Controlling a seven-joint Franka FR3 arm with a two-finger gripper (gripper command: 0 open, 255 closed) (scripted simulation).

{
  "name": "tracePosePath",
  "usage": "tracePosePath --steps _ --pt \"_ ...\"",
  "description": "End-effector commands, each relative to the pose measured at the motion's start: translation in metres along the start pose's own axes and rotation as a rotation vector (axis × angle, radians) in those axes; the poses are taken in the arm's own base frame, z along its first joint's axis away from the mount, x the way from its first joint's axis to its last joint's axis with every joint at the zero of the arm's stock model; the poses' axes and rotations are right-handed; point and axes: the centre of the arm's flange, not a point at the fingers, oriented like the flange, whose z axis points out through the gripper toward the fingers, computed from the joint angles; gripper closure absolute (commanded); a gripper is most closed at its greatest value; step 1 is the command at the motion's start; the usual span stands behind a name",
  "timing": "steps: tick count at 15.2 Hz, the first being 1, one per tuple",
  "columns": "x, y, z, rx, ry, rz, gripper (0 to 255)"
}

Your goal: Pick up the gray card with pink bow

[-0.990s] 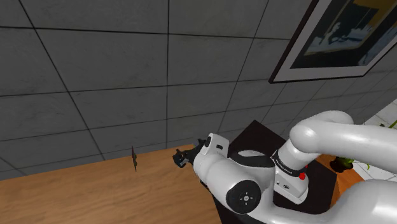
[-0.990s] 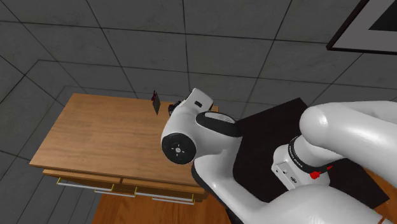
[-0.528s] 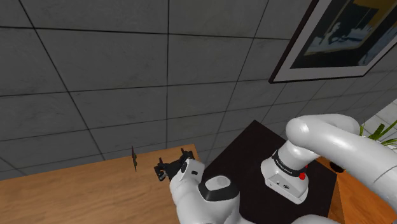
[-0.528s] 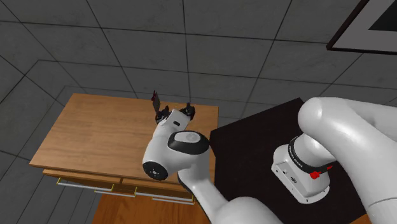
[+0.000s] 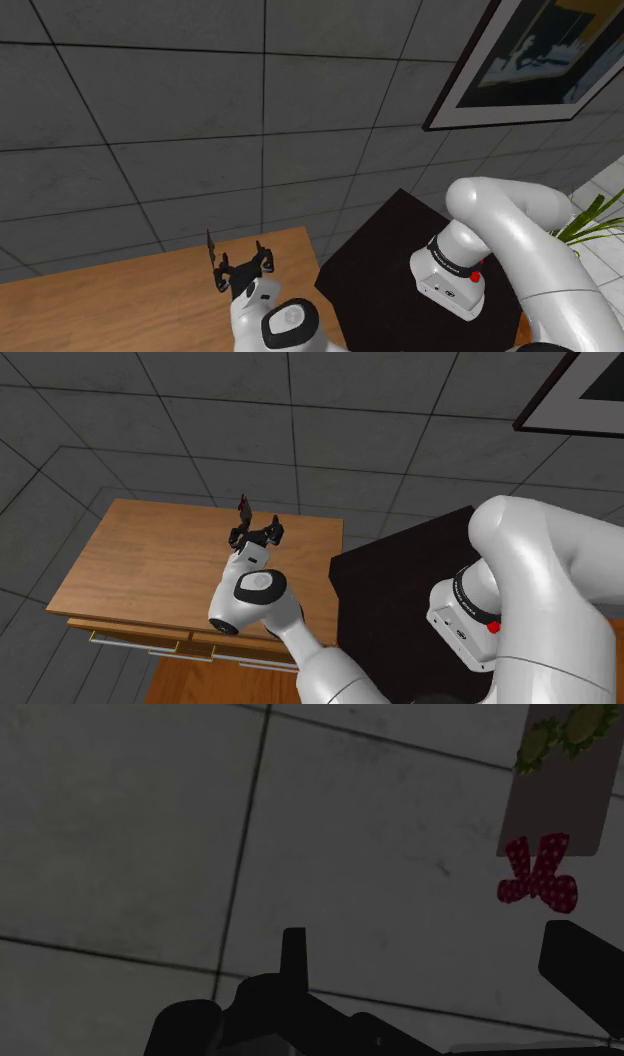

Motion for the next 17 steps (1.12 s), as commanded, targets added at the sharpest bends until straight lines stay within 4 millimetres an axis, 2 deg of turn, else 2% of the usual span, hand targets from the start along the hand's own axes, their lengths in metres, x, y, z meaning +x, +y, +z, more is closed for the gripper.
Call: tracePosePath --steps 1,9,17 --pt "-0.018 -0.021 0.016 -0.020 0.058 0.001 0" --pt "-0.075 -0.109 0.093 -0.097 0.282 0.006 0" --pt "-0.112 -0.121 0.106 -0.101 0.294 0.007 0"
